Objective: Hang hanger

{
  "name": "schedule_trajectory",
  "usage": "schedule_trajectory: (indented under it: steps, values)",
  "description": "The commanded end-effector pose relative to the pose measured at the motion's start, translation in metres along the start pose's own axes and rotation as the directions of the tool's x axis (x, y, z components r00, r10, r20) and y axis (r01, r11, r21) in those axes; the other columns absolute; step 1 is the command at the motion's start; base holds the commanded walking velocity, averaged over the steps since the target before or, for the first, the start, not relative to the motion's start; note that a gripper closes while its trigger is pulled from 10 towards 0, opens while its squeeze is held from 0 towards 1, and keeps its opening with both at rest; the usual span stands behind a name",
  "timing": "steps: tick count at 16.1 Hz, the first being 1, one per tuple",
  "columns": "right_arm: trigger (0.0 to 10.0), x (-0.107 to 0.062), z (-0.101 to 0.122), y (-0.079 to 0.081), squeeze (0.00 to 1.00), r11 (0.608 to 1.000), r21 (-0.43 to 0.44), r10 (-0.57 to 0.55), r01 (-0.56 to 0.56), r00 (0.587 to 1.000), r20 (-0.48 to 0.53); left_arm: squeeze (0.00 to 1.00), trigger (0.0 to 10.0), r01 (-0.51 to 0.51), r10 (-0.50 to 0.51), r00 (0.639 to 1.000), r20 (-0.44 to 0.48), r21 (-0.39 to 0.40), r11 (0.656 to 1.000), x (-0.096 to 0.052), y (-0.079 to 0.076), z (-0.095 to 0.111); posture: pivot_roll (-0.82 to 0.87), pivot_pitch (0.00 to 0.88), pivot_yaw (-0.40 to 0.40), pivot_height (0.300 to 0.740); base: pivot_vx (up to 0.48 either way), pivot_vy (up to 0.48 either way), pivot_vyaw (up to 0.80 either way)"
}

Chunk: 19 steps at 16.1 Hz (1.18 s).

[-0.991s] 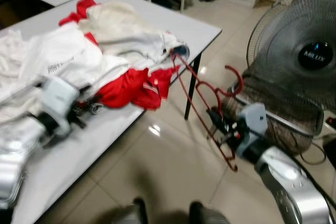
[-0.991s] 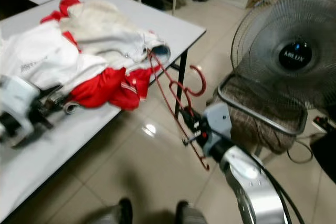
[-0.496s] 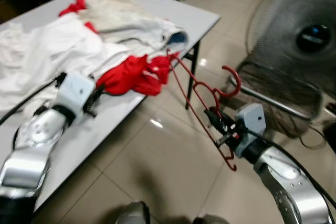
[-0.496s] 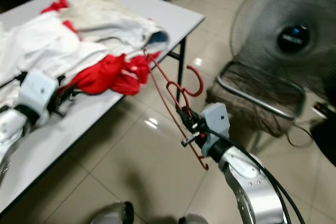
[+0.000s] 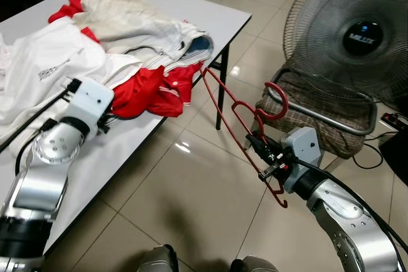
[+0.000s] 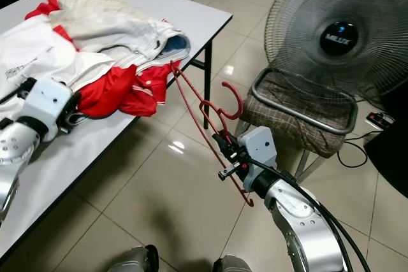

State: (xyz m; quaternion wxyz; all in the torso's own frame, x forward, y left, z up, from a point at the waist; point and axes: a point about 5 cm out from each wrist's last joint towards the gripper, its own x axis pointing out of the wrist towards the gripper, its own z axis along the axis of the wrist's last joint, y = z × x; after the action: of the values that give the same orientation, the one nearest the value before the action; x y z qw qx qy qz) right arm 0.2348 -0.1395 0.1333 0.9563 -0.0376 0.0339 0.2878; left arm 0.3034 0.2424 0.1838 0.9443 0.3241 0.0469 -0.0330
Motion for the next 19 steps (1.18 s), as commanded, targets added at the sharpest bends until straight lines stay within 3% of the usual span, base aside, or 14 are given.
schedule_trajectory:
  steps: [1,4,7,8,9,10,12,16,19]
  values:
    - [10.0,-0.001,0.003,0.001,0.0,1.0,-0.019,0.001,0.0,1.0,0.013,0.0,10.0,-0.028,0.028,0.999,-0.029,-0.003,1.0,0.0,0.007,-0.005,-0.08,0.109,0.013,0.74,0.0,0.0,0.0]
    - [10.0,0.0,0.002,0.003,0.0,1.0,0.009,0.008,-0.008,1.0,0.004,0.0,10.0,-0.03,0.029,0.998,-0.062,-0.017,0.999,-0.002,0.013,-0.013,-0.07,0.102,0.01,0.74,0.0,0.0,0.0]
    - [10.0,0.0,0.002,0.004,0.0,0.999,-0.018,0.029,-0.029,1.0,0.0,0.0,10.0,-0.037,0.03,0.995,-0.093,-0.064,0.997,-0.005,0.014,-0.02,-0.07,0.099,0.007,0.74,0.0,0.0,0.0]
    - [10.0,0.001,0.002,0.004,0.0,0.999,-0.018,0.032,-0.032,0.999,0.001,0.0,8.6,-0.034,0.026,0.994,-0.109,-0.066,0.997,-0.005,0.014,-0.024,-0.07,0.092,0.006,0.74,0.0,0.0,0.0]
    - [10.0,0.001,0.002,0.005,0.0,0.999,-0.018,0.038,-0.038,0.999,0.003,0.0,3.6,-0.036,0.025,0.991,-0.129,-0.085,0.996,-0.003,0.014,-0.028,-0.08,0.091,0.006,0.74,0.0,0.0,0.0]
    - [10.0,0.001,0.002,0.005,0.0,0.999,-0.018,0.038,-0.038,0.999,0.003,0.0,3.6,-0.036,0.025,0.991,-0.129,-0.085,0.996,-0.003,0.014,-0.028,-0.08,0.091,0.006,0.74,0.0,0.0,0.0]
    - [10.0,0.001,0.003,0.005,0.0,0.999,-0.02,0.041,-0.041,0.999,0.004,0.0,0.0,-0.028,0.018,0.99,-0.137,-0.071,0.997,-0.002,0.015,-0.031,-0.08,0.091,0.007,0.74,0.0,0.0,0.0]
    - [10.0,0.001,0.003,0.005,0.0,0.999,-0.022,0.044,-0.044,0.999,0.006,0.0,0.0,-0.025,0.015,0.991,-0.131,-0.073,0.997,0.0,0.016,-0.03,-0.07,0.091,0.008,0.74,0.0,0.0,0.0]
    - [10.0,0.001,0.006,0.008,0.0,0.996,-0.012,0.085,-0.085,0.996,0.031,0.0,0.0,-0.045,0.032,0.993,-0.112,-0.119,0.992,0.0,0.02,-0.027,-0.07,0.095,0.006,0.74,0.0,0.0,0.0]
